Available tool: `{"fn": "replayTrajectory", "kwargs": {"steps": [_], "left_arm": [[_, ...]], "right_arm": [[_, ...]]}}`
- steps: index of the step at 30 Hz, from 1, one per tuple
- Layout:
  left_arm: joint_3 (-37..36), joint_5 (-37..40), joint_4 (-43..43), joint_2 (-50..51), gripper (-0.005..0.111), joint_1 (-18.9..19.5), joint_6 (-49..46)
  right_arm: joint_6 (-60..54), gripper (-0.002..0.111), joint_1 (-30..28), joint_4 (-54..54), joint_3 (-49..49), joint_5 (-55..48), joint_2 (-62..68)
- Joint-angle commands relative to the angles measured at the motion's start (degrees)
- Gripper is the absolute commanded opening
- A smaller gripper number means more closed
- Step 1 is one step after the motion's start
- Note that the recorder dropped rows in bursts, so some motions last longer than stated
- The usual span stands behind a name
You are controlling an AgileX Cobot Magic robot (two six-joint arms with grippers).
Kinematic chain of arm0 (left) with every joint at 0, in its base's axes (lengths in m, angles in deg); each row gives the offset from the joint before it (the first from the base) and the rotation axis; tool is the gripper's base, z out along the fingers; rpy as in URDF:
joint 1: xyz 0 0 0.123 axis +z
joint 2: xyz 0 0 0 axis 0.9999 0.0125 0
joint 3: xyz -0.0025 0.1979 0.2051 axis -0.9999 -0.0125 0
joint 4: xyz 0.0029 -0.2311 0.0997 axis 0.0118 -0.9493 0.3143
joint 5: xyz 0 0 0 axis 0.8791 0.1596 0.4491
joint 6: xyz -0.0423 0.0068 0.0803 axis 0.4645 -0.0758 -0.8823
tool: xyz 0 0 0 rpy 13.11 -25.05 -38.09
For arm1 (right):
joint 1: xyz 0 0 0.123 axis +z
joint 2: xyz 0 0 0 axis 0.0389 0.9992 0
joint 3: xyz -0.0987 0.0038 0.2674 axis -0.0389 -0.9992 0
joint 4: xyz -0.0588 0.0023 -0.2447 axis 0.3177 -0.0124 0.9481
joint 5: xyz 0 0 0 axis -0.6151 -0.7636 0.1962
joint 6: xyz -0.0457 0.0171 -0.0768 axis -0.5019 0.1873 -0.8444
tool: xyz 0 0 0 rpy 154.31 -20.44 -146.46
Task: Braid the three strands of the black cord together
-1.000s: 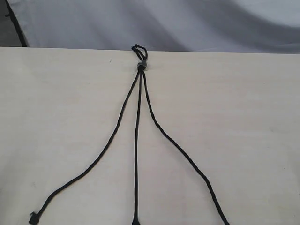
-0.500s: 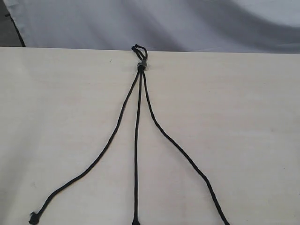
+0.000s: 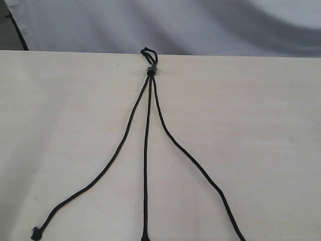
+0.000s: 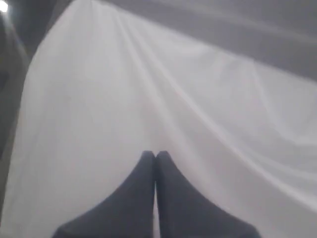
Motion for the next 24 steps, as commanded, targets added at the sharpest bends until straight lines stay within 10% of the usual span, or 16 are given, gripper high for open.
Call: {"fn": "replayTrajectory", "kwargs": {"steps": [1,13,24], "left_arm": [[6.2,18.2,1.2,11.7,0.000,0.1,-0.4],[7.8,29.4,0.8,42.0,0.000,0.1,-3.7],[7.8,28.6,0.0,49.9,0.000,0.1,-3.7]], "right_arm": [[2.6,-0.001,1.7,4.3,7.7,-14.9,15.8],[-1.6,-0.001,26.2,4.2,26.7,-21.8,64.3],[-4.1,-0.001,38.1,3.8,45.2,-40.0,88.1]]}}
